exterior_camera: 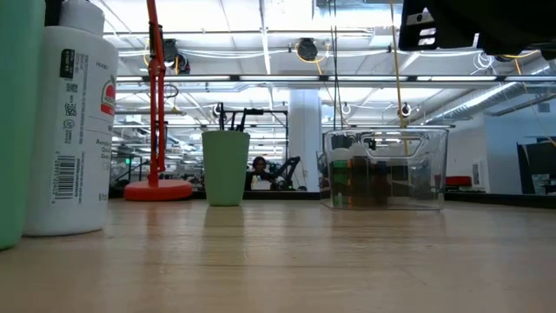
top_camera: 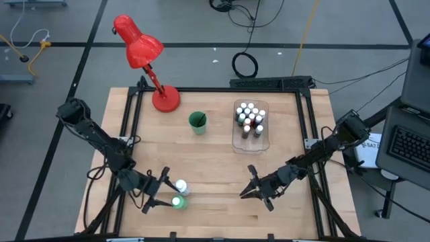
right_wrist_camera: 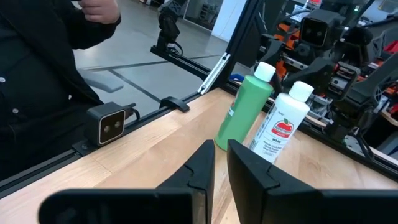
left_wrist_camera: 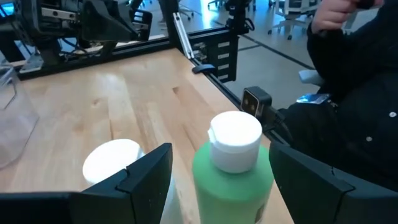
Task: Pick & Place Paint Supplies
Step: Put the green paint bottle into the transparent bin
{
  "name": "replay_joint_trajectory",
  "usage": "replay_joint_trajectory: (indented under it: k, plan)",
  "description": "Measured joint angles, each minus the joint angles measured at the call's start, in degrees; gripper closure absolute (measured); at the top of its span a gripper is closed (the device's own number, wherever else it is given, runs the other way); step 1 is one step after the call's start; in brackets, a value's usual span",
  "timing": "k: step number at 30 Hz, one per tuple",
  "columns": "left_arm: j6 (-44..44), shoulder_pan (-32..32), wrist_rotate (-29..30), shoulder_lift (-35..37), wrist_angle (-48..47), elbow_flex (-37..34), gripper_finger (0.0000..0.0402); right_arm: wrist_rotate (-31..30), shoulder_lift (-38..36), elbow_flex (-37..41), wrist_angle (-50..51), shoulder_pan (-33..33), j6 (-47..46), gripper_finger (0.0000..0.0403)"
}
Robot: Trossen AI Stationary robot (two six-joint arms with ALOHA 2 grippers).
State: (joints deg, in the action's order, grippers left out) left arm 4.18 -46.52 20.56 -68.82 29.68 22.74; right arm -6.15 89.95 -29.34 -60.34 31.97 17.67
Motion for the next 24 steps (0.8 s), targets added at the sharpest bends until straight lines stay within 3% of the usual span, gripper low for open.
replay_joint_trajectory:
  k: [9,24]
  plan:
    - [-0.18,2.09,-7.46,-2.5,2.7,0.05,0.0133,0.2,0.0,0.0,0.26,-0.07,-0.06,0.0369]
    - [-2.78,3.54,-8.21,-3.61,5.35,0.05,0.0135,0.22,0.0,0.0,0.42,-0.07,-0.08,0.0369]
